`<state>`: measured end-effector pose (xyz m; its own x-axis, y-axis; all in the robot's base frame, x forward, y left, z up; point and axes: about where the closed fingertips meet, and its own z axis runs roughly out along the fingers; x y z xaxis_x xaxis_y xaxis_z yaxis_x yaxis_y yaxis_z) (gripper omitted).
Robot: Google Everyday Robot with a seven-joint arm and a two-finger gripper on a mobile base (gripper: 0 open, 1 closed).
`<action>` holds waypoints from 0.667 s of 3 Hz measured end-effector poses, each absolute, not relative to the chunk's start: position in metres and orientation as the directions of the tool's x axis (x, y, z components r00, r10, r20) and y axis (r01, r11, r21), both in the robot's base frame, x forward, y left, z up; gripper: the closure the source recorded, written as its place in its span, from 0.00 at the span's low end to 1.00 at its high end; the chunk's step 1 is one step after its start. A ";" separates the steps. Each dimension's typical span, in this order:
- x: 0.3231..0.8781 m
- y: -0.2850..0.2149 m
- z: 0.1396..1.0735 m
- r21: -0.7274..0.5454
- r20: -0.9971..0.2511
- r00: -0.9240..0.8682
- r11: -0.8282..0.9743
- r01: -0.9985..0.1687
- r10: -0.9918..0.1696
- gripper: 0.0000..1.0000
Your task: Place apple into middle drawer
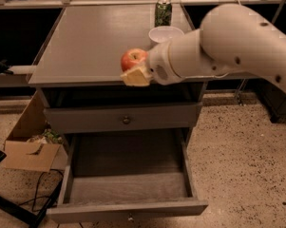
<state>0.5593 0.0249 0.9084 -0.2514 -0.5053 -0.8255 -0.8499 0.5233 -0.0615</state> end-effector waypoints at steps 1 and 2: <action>0.533 -0.012 0.883 -0.045 -0.807 -0.249 0.476 -0.878 -0.536 1.00; 0.516 -0.044 0.826 -0.014 -0.806 -0.217 0.383 -0.924 -0.551 1.00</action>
Offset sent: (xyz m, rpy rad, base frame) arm -0.0543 -0.1048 -0.1378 -0.0220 0.0804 0.2463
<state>0.5157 -0.0441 0.8261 -0.2166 -0.5512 -0.8058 -0.9236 0.3831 -0.0138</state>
